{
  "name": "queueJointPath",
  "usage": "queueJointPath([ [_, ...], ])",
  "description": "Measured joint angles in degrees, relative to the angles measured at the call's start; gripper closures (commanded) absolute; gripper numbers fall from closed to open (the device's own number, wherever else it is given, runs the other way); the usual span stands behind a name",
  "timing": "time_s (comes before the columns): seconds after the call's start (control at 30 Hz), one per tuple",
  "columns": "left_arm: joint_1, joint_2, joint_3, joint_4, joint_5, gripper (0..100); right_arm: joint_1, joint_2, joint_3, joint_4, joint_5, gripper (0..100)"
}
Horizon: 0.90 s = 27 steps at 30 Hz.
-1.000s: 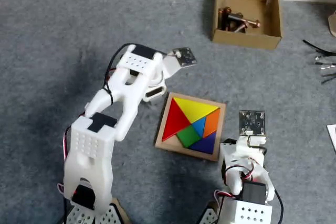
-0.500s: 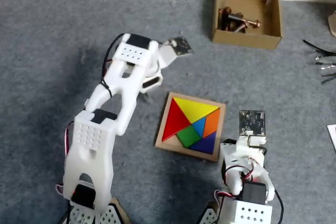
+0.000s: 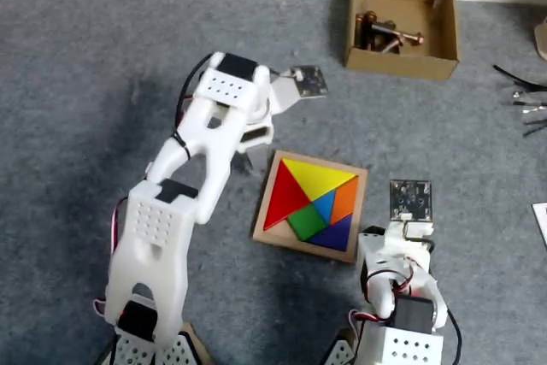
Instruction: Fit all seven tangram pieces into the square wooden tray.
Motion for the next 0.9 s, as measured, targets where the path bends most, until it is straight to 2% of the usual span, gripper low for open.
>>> queueJointPath([
  [0.23,-2.46,5.01,-0.88,-2.81,-0.18,73,0.00,0.00,0.00,0.00,0.00,98.8],
  [0.53,-2.81,5.10,-1.32,-2.81,-0.18,73,0.00,0.00,0.00,0.00,0.00,98.8],
  [0.9,-9.85,5.89,-1.23,-3.25,-0.18,73,0.00,0.00,0.00,0.00,0.00,98.8],
])
